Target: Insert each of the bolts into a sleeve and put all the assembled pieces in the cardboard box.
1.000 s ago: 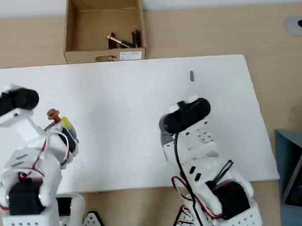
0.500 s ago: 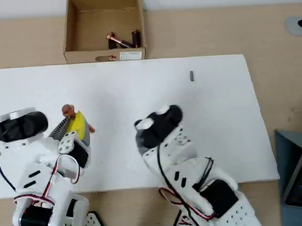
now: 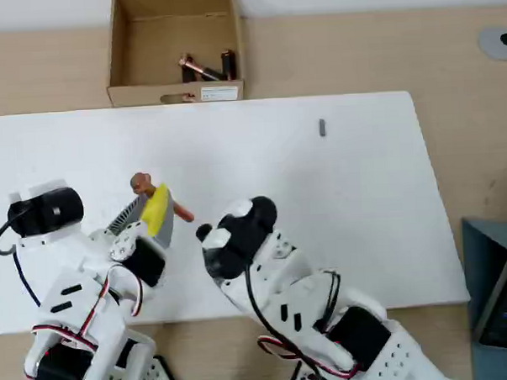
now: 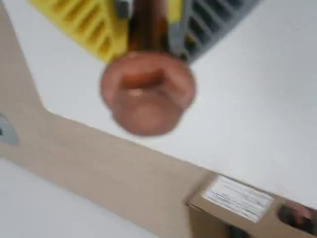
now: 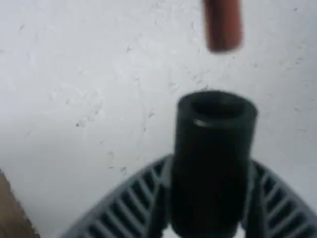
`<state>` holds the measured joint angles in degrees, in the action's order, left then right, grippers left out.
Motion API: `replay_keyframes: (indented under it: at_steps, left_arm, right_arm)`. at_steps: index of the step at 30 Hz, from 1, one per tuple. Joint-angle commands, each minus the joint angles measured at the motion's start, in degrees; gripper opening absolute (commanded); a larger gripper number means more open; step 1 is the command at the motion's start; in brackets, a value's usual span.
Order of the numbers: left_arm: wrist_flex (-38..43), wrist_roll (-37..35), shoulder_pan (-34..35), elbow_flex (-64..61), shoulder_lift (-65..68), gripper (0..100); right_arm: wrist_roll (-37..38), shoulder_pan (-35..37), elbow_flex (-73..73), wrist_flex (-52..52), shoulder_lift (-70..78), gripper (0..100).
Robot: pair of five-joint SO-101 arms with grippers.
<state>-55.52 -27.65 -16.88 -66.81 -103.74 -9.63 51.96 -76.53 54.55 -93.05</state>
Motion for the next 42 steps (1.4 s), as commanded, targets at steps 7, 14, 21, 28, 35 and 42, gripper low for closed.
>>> replay_keyframes:
  at_steps: [7, 14, 21, 28, 35, 42]
  left_arm:
    - [1.14, -1.32, -4.84, 0.44, -0.48, 0]
    - [-4.57, -0.26, -5.1, 5.27, -0.22, 0]
    - [-10.37, 0.44, -5.19, 8.35, -0.4, 0]
    - [-10.64, 0.7, -7.03, 6.59, 0.04, 0]
    - [-10.73, 0.7, -11.25, 4.48, 0.04, 0]
    - [-15.38, 0.79, -13.63, 4.22, 0.04, 1]
  right_arm:
    - [0.53, 1.54, 0.22, -1.76, -0.48, 0.9]
    - [0.53, 1.36, 0.22, -1.76, -0.48, 0.9]
    - [0.53, 1.36, 0.4, -1.76, -0.48, 0.9]
    - [2.81, 1.63, 0.66, -1.76, -0.48, 0.9]
    - [8.79, 1.63, 3.47, -1.85, -0.57, 0.9]
    - [10.64, 1.63, 4.09, -1.85, -0.57, 0.9]
